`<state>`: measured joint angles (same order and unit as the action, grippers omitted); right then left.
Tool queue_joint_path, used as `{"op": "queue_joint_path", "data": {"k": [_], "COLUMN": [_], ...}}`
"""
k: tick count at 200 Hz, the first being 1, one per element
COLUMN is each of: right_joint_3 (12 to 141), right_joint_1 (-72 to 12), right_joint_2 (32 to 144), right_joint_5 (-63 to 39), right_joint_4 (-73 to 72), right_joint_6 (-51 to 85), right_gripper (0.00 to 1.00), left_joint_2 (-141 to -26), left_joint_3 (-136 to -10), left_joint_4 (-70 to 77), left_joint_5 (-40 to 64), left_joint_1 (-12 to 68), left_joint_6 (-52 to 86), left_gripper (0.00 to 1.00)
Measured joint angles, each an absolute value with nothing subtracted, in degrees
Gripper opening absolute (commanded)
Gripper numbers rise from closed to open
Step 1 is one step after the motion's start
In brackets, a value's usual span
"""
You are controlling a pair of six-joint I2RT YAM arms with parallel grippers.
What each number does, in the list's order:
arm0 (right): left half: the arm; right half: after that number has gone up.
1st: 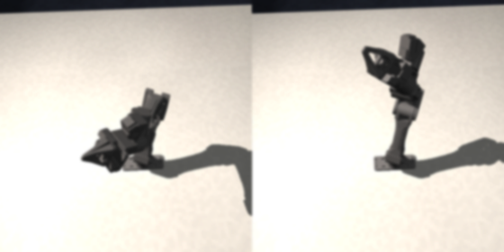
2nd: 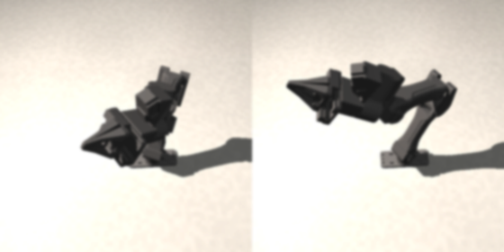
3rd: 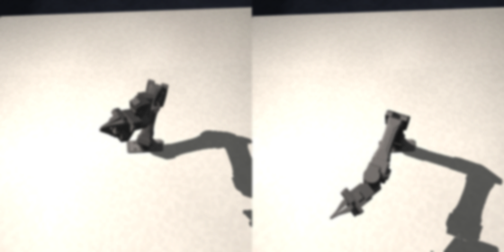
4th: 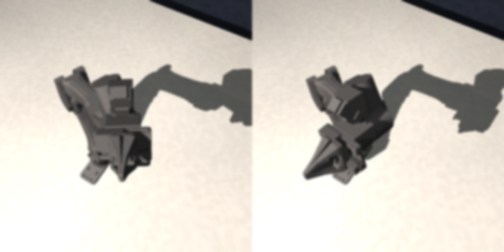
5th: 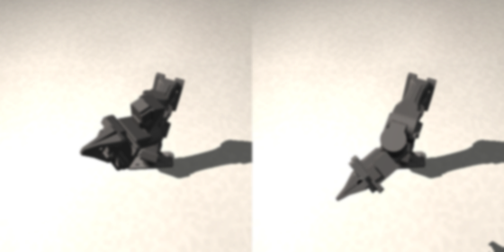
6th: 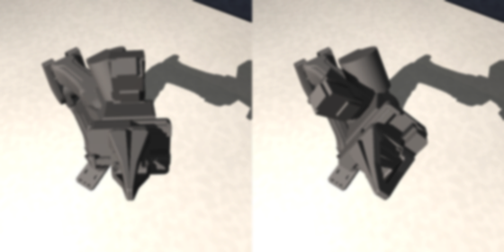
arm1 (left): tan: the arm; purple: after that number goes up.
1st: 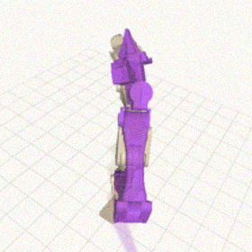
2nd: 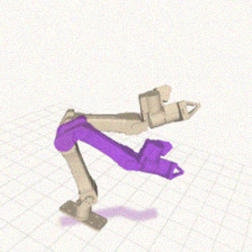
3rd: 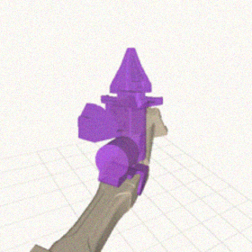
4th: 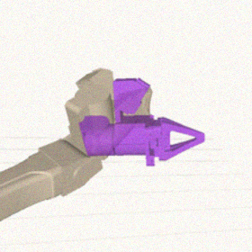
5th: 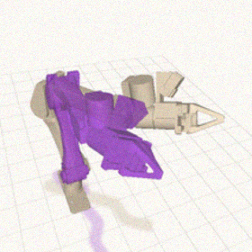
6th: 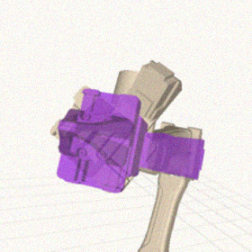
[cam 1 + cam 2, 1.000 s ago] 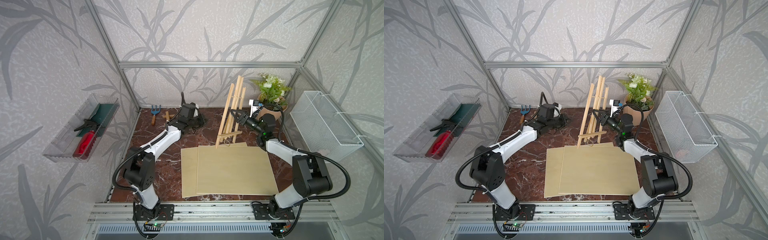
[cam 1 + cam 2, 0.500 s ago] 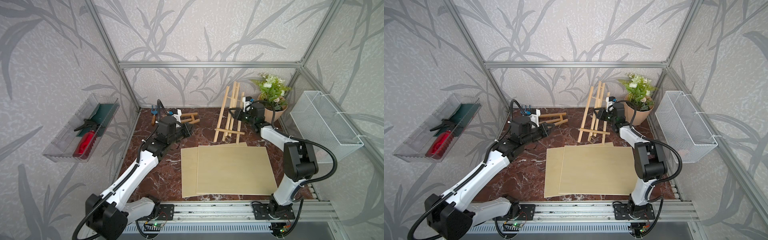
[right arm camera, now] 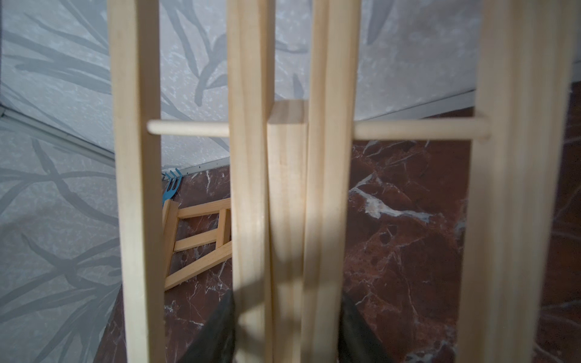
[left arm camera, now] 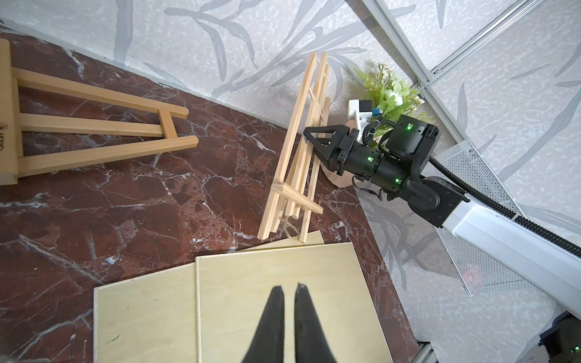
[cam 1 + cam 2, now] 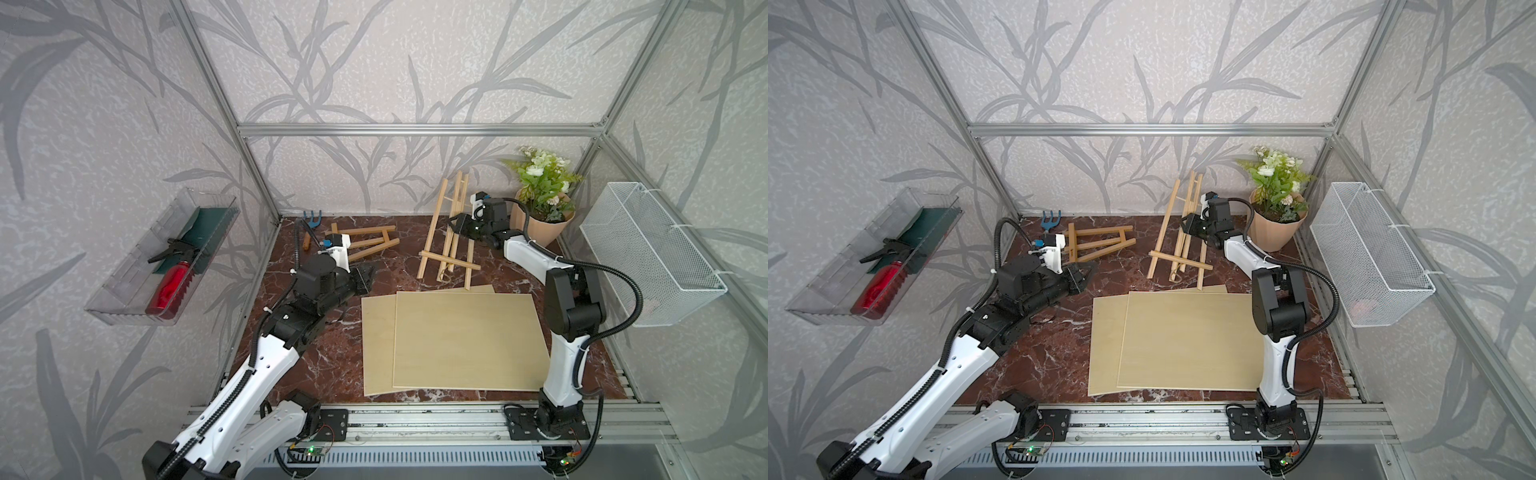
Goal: Disassemble the easel
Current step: Place the easel at the center of the board.
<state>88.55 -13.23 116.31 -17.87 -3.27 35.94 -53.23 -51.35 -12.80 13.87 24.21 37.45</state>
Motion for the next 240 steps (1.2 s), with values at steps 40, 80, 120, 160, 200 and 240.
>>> {"op": "queue_joint_path", "data": {"k": [40, 80, 120, 160, 200, 240], "right_joint_3": [84.12, 84.03, 85.03, 85.01, 84.12, 82.65], "right_joint_1": [-12.86, -14.48, -17.39, -19.25, -18.74, -18.70], "right_joint_2": [116.18, 118.76, 121.95, 122.02, 122.02, 121.99], "right_joint_5": [-12.14, -8.29, -1.45, 6.09, 10.37, 14.22], "right_joint_4": [-7.05, -6.94, -2.48, 0.95, 1.34, 0.12], "right_joint_6": [50.78, 65.30, 77.28, 88.33, 95.68, 97.67], "right_gripper": [0.39, 0.41, 0.42, 0.47, 0.62, 0.99], "left_joint_2": [-53.25, -51.99, -49.71, -48.21, -47.77, -47.13], "left_joint_3": [-51.35, -51.16, -51.16, -51.16, -51.11, -50.76], "left_joint_4": [-12.82, -12.73, -12.27, -11.86, -11.55, -11.14], "left_joint_5": [15.09, 16.38, 16.82, 17.26, 18.11, 18.72], "left_joint_1": [23.94, 23.86, 23.77, 23.49, 23.14, 23.07], "left_joint_6": [37.65, 38.37, 38.76, 39.27, 39.92, 40.69], "left_gripper": [0.10, 0.10, 0.10, 0.10, 0.10, 0.10]}}
